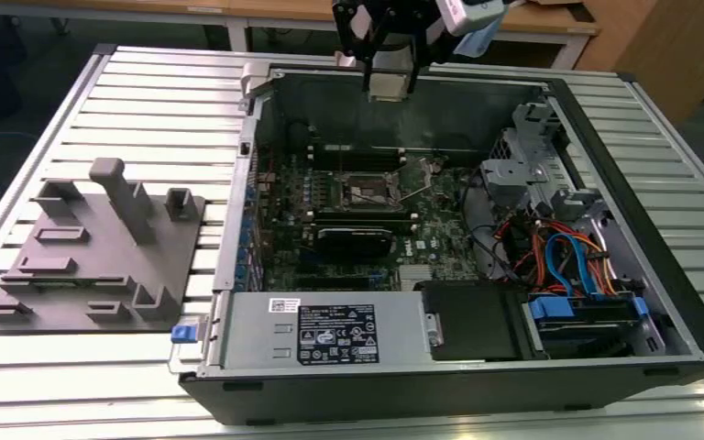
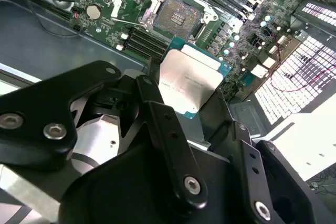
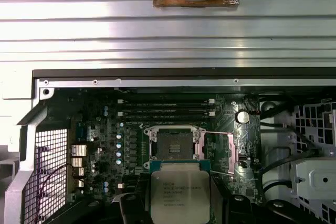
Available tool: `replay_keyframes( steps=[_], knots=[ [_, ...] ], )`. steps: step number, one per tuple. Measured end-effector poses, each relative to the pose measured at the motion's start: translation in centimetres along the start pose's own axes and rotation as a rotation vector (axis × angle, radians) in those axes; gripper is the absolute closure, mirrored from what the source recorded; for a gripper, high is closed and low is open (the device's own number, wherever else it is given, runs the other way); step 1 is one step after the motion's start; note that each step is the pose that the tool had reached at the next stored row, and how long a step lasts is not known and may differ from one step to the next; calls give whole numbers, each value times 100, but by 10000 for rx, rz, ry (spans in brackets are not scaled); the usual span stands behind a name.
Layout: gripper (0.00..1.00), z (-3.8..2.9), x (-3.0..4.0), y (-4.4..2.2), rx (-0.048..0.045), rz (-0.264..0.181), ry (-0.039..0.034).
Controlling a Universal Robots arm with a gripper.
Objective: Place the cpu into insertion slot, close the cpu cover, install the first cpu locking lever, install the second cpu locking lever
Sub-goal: 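Place the cpu into insertion slot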
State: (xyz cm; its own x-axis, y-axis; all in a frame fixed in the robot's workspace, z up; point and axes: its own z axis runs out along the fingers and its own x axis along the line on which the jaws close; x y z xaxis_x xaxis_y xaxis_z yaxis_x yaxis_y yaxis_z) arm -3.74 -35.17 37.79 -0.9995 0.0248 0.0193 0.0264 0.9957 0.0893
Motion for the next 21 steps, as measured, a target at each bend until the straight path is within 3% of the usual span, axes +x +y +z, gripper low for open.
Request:
replay_keyframes(
  steps=[6,14,21],
  knots=[
    [46,2,0,0,-4,212,-20],
    [46,8,-1,-1,-28,1511,-135],
    [46,8,0,-1,-30,1573,-141]
  ],
)
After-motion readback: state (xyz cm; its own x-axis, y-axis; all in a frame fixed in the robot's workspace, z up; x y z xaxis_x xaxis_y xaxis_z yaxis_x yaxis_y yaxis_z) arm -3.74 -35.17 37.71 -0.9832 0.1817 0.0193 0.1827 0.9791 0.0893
